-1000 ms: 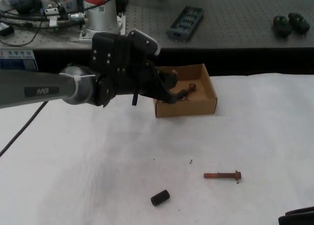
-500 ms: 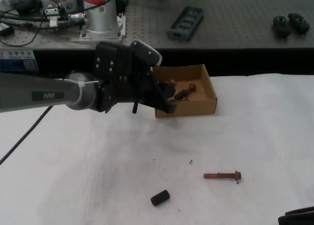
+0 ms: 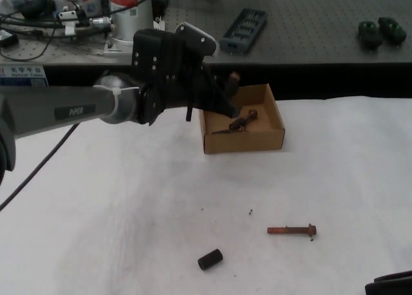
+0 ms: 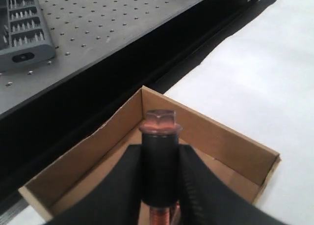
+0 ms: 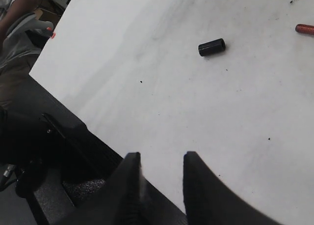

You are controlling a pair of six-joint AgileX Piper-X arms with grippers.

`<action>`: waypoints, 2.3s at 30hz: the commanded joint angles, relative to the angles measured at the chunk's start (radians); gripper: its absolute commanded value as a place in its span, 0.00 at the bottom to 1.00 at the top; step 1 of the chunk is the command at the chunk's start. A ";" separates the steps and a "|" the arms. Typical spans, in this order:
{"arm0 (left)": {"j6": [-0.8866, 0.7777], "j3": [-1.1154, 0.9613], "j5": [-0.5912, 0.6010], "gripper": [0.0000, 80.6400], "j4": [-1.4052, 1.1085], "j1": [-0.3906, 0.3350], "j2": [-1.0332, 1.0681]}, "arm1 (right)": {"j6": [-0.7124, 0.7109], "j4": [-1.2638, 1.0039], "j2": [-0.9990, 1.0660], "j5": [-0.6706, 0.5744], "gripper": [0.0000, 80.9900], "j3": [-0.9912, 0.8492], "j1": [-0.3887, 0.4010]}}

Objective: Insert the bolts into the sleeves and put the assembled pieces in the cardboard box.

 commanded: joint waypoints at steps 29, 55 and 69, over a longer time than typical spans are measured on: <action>0.118 -0.023 0.136 0.51 0.210 -0.037 0.005 | 0.039 -0.039 -0.007 -0.020 0.29 0.021 -0.001; 0.610 -0.021 0.209 0.43 0.789 -0.242 -0.168 | 0.100 -0.118 -0.007 0.558 0.29 -0.169 -0.004; 0.640 -0.021 0.093 0.43 0.842 -0.311 -0.092 | 0.165 -0.084 -0.007 0.562 0.29 -0.181 -0.004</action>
